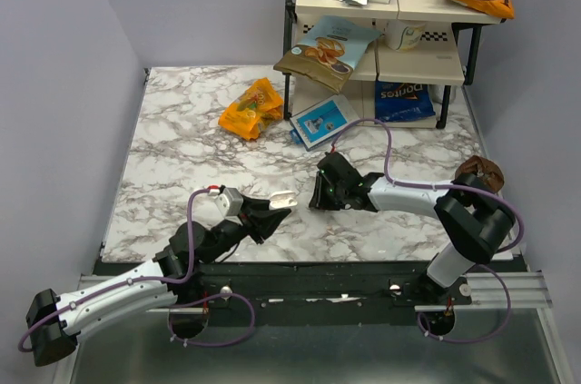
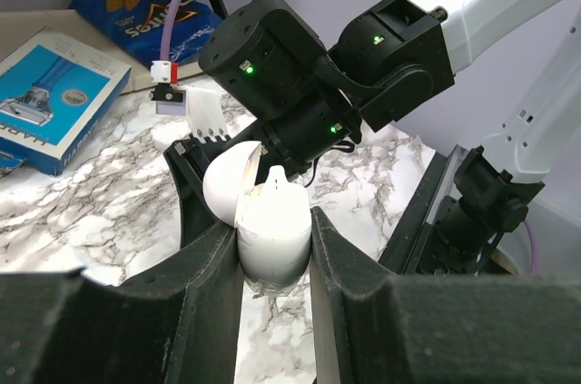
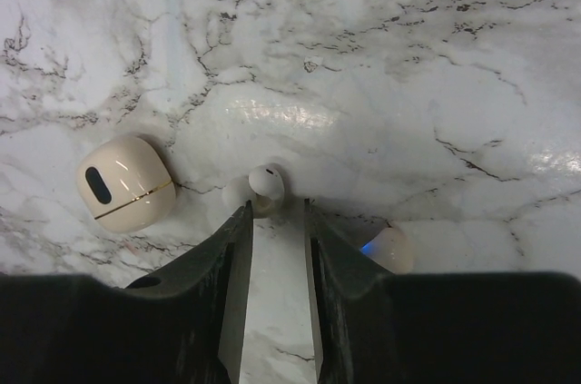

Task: Insert the wireless bluetooth earbuds into the charging case
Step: Pick up the earbud from the center of the board.

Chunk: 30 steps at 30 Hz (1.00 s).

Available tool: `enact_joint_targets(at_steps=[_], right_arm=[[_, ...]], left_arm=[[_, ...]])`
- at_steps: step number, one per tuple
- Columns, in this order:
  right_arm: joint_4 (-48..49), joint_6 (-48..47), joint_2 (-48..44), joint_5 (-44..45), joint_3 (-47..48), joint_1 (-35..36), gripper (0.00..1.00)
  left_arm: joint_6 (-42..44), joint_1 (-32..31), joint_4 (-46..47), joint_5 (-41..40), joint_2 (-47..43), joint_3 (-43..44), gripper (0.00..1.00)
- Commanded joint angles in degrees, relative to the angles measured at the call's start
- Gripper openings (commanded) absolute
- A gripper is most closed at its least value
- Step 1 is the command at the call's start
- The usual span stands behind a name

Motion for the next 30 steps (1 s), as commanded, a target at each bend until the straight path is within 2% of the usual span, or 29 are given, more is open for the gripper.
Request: enact_joint_targets(at_steps=[1, 5, 13, 30], right_arm=[[0.87, -0.01, 1.91, -0.22, 0.57, -0.4, 0.38], [0.44, -0.36, 2.61, -0.31, 1.45, -0.4, 0.41], [0.26, -1.15, 3.76, -0.83, 2.24, -0.49, 0.39], [0.26, -1.86, 1.65, -0.04, 1.36, -0.49, 0.14]], left_arm=[[-0.05, -0.24, 0.17, -1.11, 0.12, -0.38, 0.0], [-0.14, -0.33, 0.09, -1.11, 0.03, -0.38, 0.0], [-0.14, -0.24, 0.17, -1.11, 0.38, -0.56, 0.0], [-0.31, -0.33, 0.53, -0.94, 0.55, -0.64, 0.0]])
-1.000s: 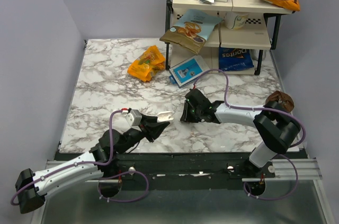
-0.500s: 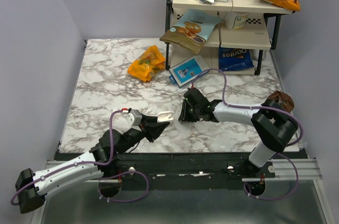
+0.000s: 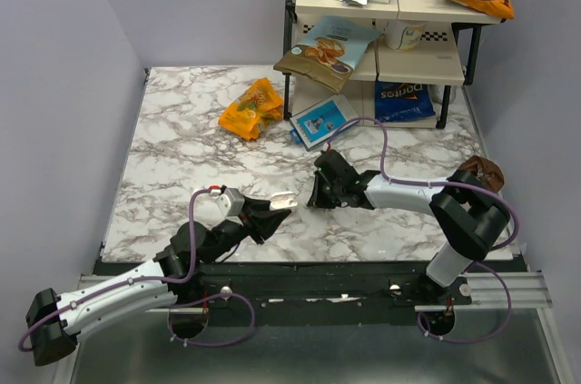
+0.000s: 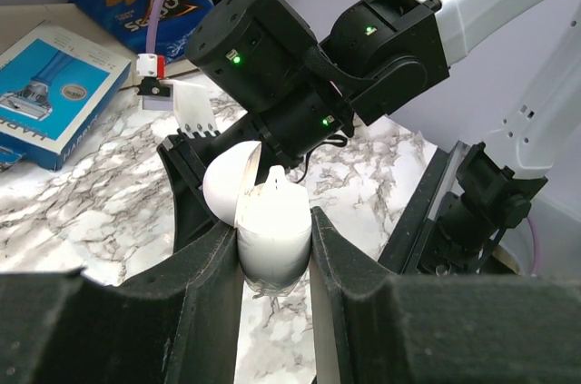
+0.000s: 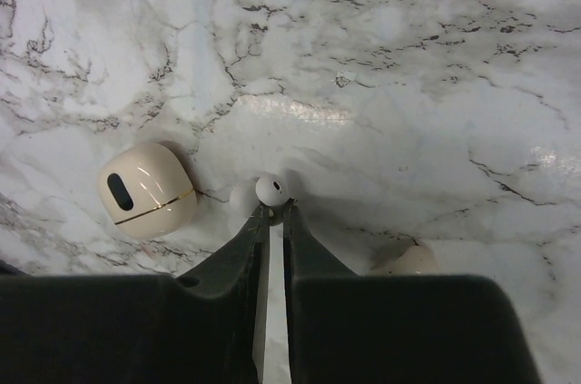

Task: Insert the wireless bluetooth earbuds into the charging case
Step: Pick up the earbud from the center of the board.

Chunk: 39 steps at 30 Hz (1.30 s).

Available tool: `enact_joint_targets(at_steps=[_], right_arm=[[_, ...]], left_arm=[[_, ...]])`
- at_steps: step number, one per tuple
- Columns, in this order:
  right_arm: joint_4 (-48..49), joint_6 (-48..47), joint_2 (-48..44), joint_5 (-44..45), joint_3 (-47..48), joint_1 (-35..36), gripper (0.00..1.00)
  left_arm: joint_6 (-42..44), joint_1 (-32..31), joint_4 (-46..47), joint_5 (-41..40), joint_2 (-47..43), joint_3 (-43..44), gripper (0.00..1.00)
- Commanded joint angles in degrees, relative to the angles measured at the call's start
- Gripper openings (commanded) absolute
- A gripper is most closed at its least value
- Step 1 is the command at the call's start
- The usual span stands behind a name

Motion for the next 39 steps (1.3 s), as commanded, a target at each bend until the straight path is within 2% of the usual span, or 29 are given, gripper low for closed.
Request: enact_joint_targets(at_steps=[1, 7, 12, 16, 19, 20, 23, 24, 28, 39], right_arm=[[-0.2, -1.42, -0.43, 1.75, -0.63, -0.49, 0.12], [-1.78, -6.15, -5.77, 4.56, -1.33, -0.49, 0.01], [-6.87, -13.45, -14.3, 8.16, -0.72, -0.4, 0.01], [-11.35, -22.84, -22.74, 7.81, 0.34, -0.23, 0.01], [-12.77, -25.15, -28.98, 9.31, -0.89, -0.4, 0.01], [-13.2, -25.24, -29.34, 8.7, -0.81, -0.32, 0.08], [-14.78, -24.01, -23.39, 4.13, 0.6, -0.4, 0.36], [-15.14, -23.31, -18.76, 2.56, 0.95, -0.4, 0.38], [-11.28, -21.9, -11.79, 1.05, 0.95, -0.4, 0.38], [-9.25, -22.95, -1.49, 0.52, 5.52, -0.75, 0.39]], left_arm=[[-0.38, -0.27, 0.53, -0.94, 0.25, -0.3, 0.0], [-0.55, -0.27, 0.35, -1.02, 0.69, -0.03, 0.0], [-0.91, -0.27, 0.88, -1.81, 0.95, 0.14, 0.0], [-1.35, -0.18, 0.88, -3.22, 2.09, 0.76, 0.0], [-1.61, -0.27, 1.31, -4.89, 2.88, 1.11, 0.0], [-1.61, -0.18, 1.93, -4.98, 3.32, 0.94, 0.0], [-0.91, -0.18, 3.08, -4.8, 5.69, 1.81, 0.0], [-0.65, -0.26, 3.08, -4.02, 6.48, 2.16, 0.0], [-1.6, -0.27, 2.46, -2.0, 9.39, 3.31, 0.0], [-1.35, -0.35, 0.97, -3.31, 5.7, 1.47, 0.0]])
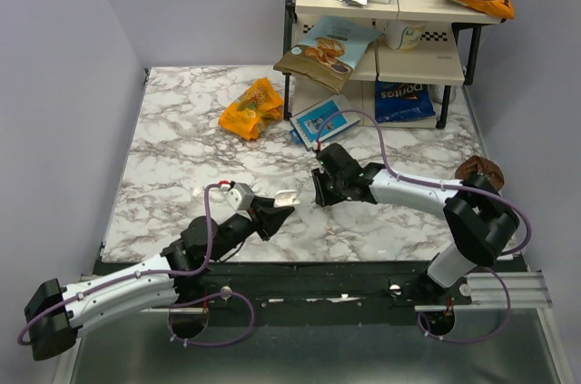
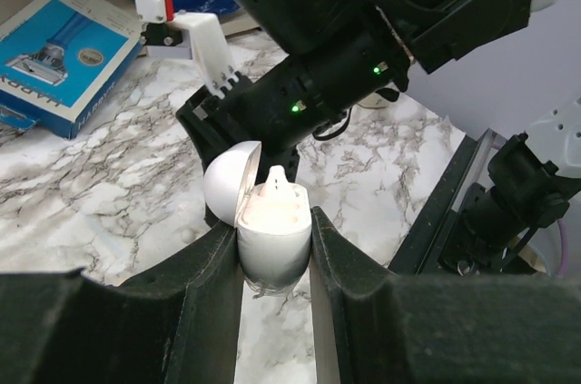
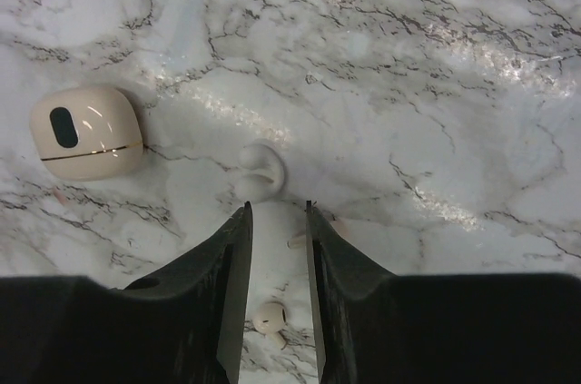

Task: Insert the wireless bluetooth earbuds into the charging case
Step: Pick up the earbud from the center of the board.

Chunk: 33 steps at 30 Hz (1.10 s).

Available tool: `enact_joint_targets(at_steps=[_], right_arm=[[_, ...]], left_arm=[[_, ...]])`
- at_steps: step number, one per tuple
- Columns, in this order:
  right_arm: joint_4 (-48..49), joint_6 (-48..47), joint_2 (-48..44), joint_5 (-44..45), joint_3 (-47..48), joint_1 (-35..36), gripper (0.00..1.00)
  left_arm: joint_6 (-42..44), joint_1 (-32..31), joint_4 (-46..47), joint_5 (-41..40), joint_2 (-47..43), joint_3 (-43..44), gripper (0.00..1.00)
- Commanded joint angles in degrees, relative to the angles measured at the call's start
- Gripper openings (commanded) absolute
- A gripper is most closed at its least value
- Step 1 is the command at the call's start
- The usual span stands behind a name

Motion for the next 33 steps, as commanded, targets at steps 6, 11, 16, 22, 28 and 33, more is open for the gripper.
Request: enact_joint_targets(at_steps=[6, 11, 16, 22, 28, 33], right_arm=[[1.85, -0.38, 4.18, -0.99, 2.05, -0.58, 0.39], [2.56, -0.29, 4.71, -0.81, 1.87, -1.02, 0.4], [2.74, -0.64, 4.89, -1.16, 2.13, -1.11, 0.41], [2.73, -0.55, 6.21, -1.78, 2.4, -1.11, 0.43], [2.82, -0.73, 7.08, -1.86, 3.01, -1.11, 0.44], [2.74, -0.64, 7.61, -2.13, 3.19, -1.11, 0.42]], left_arm=[[-0.03, -0.31, -0.13, -0.58, -2.19, -0.75, 0.0], [0.14, -0.31, -0.39, -0.67, -2.55, -0.84, 0.0], [0.23, -0.31, -0.31, -0.75, -2.64, -1.1, 0.0], [0.14, -0.4, -0.22, -0.58, -2.28, -1.01, 0.0], [0.23, -0.4, -0.13, -0.58, -2.02, -1.01, 0.0], [0.14, -0.4, -0.3, -0.49, -2.19, -1.01, 0.0]])
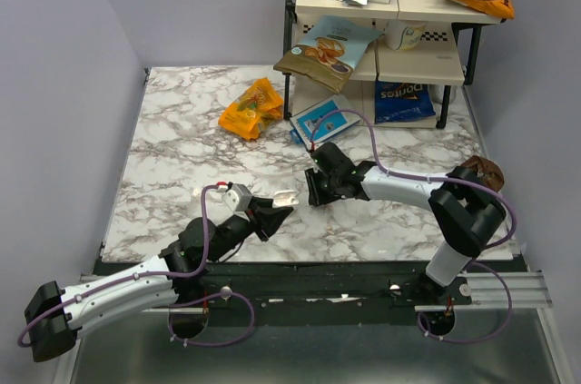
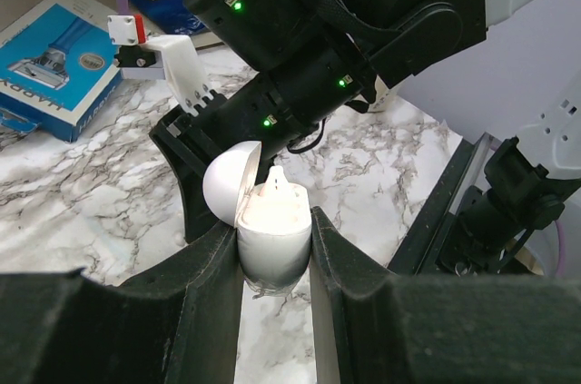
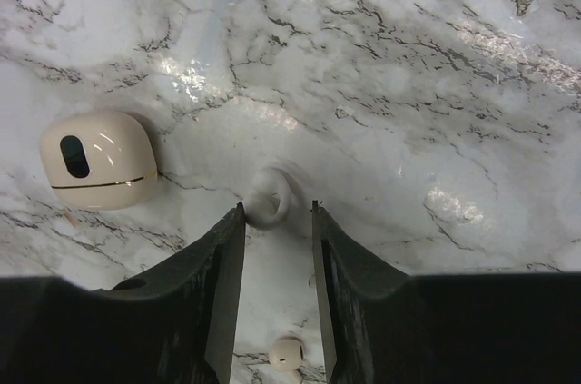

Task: Insert the wireless bluetooth earbuds into the charging case
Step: Pick up the earbud from the center of the board.

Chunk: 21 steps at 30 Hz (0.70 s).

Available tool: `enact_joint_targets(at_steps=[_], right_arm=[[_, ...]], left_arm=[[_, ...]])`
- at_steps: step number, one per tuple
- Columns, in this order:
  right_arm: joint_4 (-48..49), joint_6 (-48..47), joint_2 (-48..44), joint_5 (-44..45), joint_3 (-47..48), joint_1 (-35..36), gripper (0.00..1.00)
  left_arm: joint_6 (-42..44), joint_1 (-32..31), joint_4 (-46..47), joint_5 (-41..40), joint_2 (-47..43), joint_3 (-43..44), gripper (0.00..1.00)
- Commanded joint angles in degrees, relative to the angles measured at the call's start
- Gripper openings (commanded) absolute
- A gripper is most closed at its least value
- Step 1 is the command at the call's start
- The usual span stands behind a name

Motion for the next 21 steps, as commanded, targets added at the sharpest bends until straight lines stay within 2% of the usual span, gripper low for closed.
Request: enact_joint_targets(at_steps=[1, 5, 21], right_arm=[[0.37, -0.64, 2.08, 0.78, 0.66, -0.36, 0.41], [0.64, -0.38, 2.35, 0.78, 0.57, -0.36, 0.38], [1.34, 0.06, 2.61, -1.59, 0.66, -0.36, 0.13]], left_arm=[[0.03, -0.31, 0.15, -0.49, -0.23, -0.51, 0.0], [-0.14, -0.31, 0.15, -0.58, -0.49, -0.77, 0.0], [-0.41, -0.4, 0.07, -0.58, -1.02, -1.12, 0.0]])
